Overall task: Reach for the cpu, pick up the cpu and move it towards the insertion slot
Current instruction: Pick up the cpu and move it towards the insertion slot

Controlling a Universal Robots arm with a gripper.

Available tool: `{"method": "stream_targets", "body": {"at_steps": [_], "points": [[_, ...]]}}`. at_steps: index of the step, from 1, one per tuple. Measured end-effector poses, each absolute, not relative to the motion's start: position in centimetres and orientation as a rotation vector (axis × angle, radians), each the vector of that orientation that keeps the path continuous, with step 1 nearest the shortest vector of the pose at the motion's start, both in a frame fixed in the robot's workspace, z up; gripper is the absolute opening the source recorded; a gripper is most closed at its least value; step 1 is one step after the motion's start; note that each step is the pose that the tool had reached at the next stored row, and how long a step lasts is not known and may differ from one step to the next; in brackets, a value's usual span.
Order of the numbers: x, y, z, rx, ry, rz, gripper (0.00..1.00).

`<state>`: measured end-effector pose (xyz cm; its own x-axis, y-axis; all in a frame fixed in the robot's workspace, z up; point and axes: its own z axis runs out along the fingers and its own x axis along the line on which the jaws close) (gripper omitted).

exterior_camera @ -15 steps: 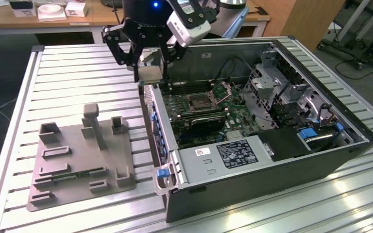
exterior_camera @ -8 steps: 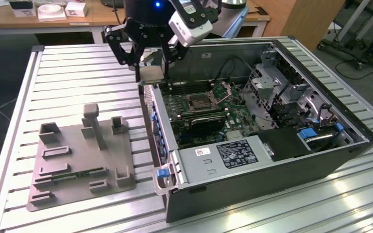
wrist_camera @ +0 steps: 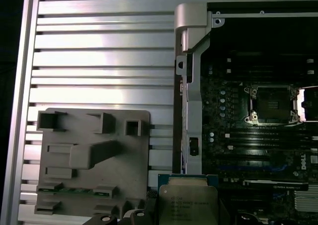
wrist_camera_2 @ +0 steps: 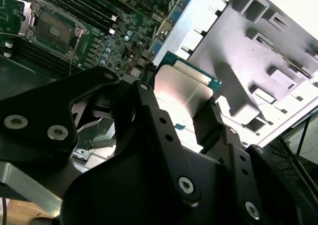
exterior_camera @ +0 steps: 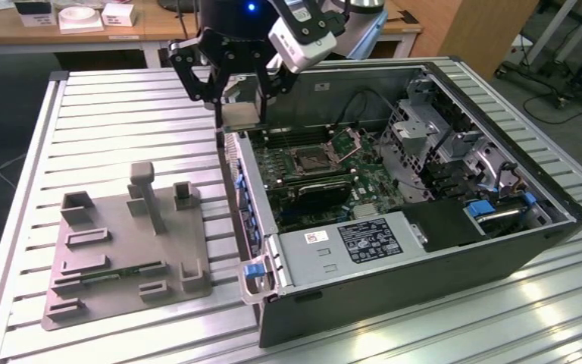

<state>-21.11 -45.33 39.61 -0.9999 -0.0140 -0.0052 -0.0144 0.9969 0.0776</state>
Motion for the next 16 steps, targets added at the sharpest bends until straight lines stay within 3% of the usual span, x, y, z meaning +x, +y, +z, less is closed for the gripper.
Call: {"method": "stream_targets", "body": {"at_steps": [16], "points": [[-20.49,-45.32,39.61,-0.022,3.135,0.122,0.55]]}}
